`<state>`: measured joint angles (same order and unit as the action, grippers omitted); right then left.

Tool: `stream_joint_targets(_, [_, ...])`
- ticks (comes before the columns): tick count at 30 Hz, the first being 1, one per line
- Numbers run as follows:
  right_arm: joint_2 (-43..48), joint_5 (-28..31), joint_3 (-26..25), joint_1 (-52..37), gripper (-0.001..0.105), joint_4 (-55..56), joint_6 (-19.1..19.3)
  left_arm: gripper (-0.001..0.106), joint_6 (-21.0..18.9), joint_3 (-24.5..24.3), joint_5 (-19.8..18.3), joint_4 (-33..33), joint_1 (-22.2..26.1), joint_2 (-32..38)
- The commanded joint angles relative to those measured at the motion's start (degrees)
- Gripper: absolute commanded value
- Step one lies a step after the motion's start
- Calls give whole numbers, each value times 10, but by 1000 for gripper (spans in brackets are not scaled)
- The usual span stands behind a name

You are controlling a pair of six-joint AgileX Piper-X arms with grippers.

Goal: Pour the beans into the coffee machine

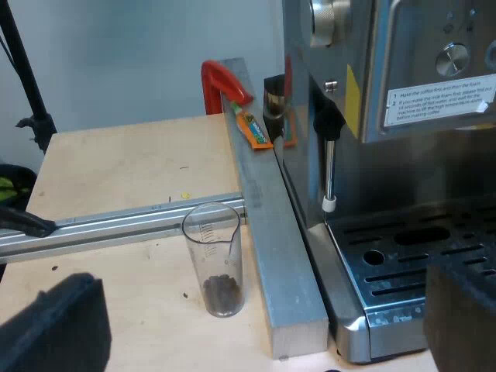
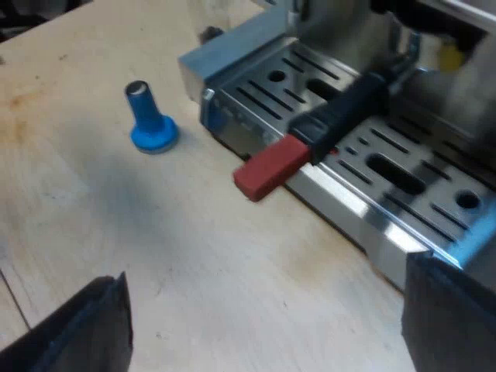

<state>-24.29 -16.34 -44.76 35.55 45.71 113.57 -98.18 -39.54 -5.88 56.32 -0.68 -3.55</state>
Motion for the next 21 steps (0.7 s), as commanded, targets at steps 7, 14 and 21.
stream_joint_targets(7, [1, -2, 153, 35, 72, -267, 0, 83, -1, 25, -3, -11, -1, -2])
stream_joint_targets(14, [1, 0, 165, 35, 72, -293, -48, 83, -1, 44, -3, -16, -1, -2])
stream_joint_targets(21, [1, 8, 165, 35, 72, -307, -58, 83, -27, 84, 10, -91, -1, -7])
